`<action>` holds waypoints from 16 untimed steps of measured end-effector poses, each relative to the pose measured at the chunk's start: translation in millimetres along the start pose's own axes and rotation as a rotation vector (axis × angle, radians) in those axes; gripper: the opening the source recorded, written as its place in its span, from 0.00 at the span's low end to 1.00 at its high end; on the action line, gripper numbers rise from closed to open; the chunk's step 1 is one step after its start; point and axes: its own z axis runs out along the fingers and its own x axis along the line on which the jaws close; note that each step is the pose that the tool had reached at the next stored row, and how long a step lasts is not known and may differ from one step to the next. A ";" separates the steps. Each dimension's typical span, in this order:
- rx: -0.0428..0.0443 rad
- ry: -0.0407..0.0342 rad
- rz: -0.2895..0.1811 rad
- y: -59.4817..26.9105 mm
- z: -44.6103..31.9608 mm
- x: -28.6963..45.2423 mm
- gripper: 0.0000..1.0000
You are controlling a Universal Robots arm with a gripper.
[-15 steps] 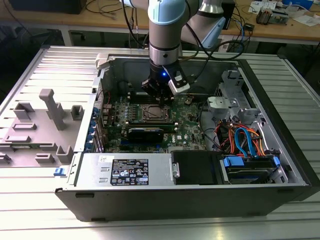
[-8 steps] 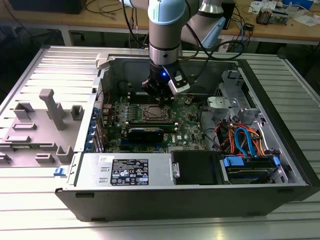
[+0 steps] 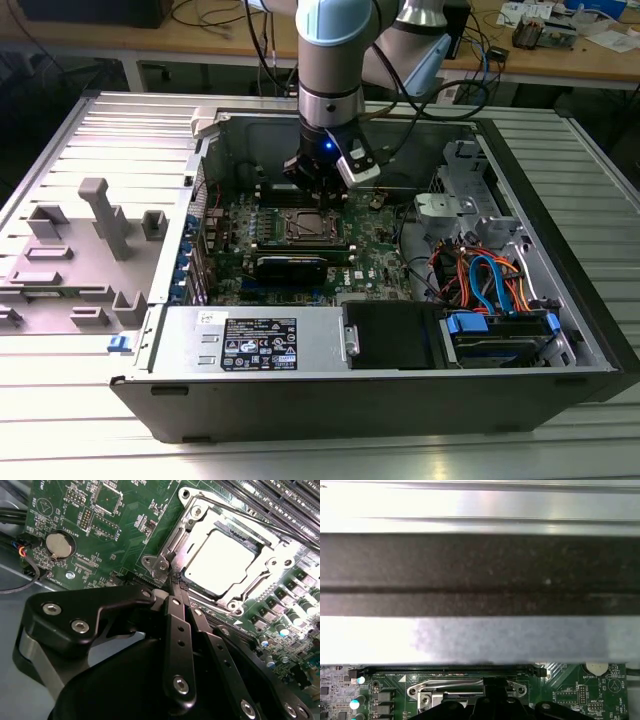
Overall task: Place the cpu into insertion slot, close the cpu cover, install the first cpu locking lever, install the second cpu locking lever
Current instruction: 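Install the second cpu locking lever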
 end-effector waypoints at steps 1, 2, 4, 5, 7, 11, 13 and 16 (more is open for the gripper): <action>-0.0003 -0.0001 0.000 0.0 0.1 0.0 0.11; 0.0000 -0.0002 0.000 -0.1 0.1 0.0 0.11; 0.0032 0.0001 0.000 -0.5 -0.1 0.0 0.11; 0.0041 0.0000 0.000 -1.0 -0.1 0.0 0.11; 0.0062 0.0000 0.000 -1.8 -0.1 0.0 0.11; 0.0155 0.0000 -0.001 -3.3 -0.2 0.0 0.11; 0.0227 0.0000 -0.001 -4.1 -0.2 0.0 0.11; 0.0339 0.0000 -0.001 -5.1 -0.2 -0.1 0.11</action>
